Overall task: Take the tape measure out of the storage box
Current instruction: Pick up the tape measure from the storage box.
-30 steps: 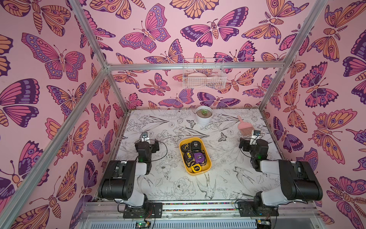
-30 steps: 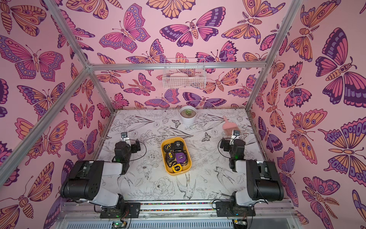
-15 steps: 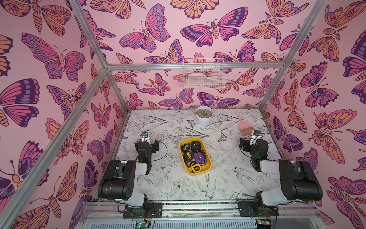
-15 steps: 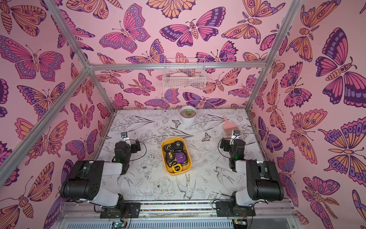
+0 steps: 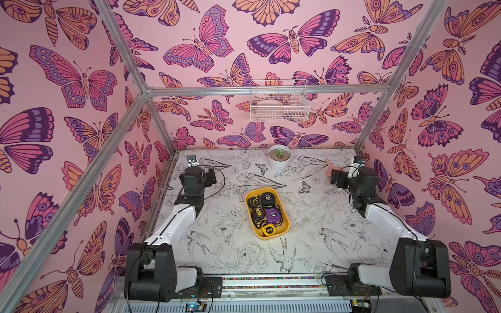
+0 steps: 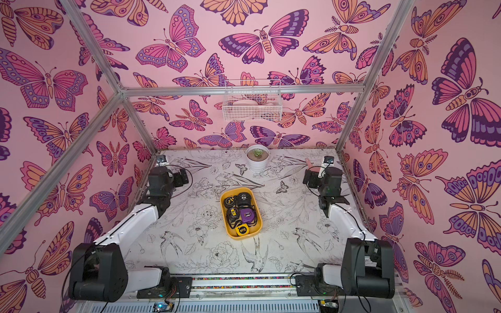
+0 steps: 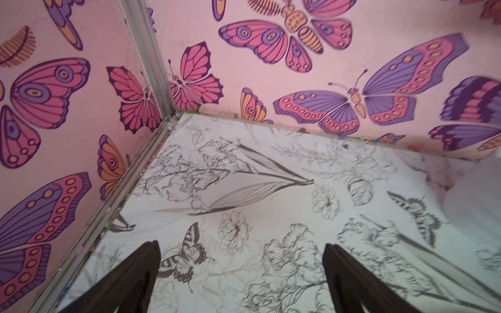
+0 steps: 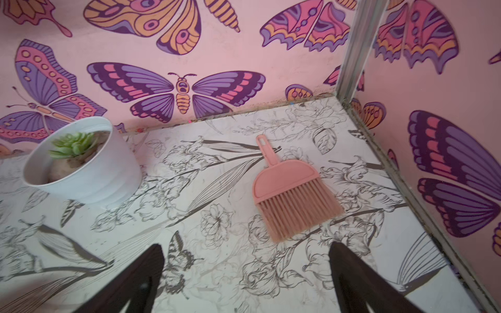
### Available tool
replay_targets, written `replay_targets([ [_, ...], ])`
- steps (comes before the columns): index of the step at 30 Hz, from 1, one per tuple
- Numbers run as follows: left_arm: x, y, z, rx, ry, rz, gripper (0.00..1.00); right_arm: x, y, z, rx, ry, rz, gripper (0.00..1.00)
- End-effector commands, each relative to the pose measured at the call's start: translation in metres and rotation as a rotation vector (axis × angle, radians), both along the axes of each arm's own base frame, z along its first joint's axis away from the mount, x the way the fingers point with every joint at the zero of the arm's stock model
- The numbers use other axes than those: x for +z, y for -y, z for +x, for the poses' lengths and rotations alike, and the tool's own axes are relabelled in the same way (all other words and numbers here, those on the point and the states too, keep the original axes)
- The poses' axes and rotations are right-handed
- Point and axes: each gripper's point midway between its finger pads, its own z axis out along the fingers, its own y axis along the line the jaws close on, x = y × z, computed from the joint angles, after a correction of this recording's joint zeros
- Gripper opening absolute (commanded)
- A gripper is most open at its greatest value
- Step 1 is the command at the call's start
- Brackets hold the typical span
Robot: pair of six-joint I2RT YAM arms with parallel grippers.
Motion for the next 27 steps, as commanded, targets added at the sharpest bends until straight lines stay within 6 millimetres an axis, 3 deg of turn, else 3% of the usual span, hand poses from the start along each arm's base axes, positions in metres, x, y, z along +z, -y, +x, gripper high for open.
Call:
replay_targets([
  [1, -0.05, 0.036, -0.029, -0.092, -0.339, -0.19, 1.0, -0.022, -0.043, -0.024, 0.142, -0.227, 0.015, 0.98],
  [8, -0.067, 0.07, -0.038, -0.115, -0.479, -0.387, 1.0, -0.011, -0.109, -0.039, 0.349, -0.338, 0.08, 0.95],
  [13, -0.087, 0.092, -0.045, -0.145, -0.569, -0.399, 1.0, -0.021, -0.205, -0.08, 0.653, -0.473, -0.034, 0.92],
  [16, -0.096, 0.099, -0.048, -0.15, -0.601, -0.397, 1.0, -0.042, -0.24, -0.105, 0.755, -0.594, -0.166, 0.89],
  [21, -0.106, 0.102, -0.051, -0.158, -0.635, -0.374, 1.0, -0.066, -0.278, -0.131, 0.876, -0.65, -0.281, 0.85],
  [27, -0.103, 0.113, -0.054, -0.207, -0.638, -0.347, 1.0, -0.087, -0.299, -0.137, 0.923, -0.704, -0.368, 0.82],
])
